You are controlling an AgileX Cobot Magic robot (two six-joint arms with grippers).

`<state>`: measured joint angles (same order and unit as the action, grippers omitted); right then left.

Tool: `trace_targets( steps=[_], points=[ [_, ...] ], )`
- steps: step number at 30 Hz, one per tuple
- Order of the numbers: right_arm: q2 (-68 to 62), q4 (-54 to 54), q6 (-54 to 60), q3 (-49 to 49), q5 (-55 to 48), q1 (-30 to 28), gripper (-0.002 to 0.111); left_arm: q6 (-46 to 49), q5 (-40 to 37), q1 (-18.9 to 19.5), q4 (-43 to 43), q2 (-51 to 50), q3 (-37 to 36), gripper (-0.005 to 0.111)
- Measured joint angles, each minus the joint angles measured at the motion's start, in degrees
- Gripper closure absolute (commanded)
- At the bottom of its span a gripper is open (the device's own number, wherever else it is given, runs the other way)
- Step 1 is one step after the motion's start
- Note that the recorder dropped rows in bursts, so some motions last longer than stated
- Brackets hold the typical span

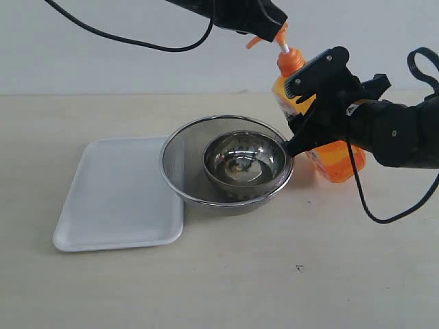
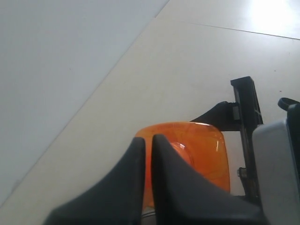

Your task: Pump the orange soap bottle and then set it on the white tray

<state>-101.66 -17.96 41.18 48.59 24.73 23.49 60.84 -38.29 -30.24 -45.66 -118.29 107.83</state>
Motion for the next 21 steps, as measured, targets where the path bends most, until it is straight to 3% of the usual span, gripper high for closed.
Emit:
trace_targets(
  steps=[21],
  points=[
    [0.0,-0.2,0.1,-0.1,0.0,-0.3,0.108,-0.5,-0.1,-1.3,0.7,-0.3,0.0,0.102]
  ],
)
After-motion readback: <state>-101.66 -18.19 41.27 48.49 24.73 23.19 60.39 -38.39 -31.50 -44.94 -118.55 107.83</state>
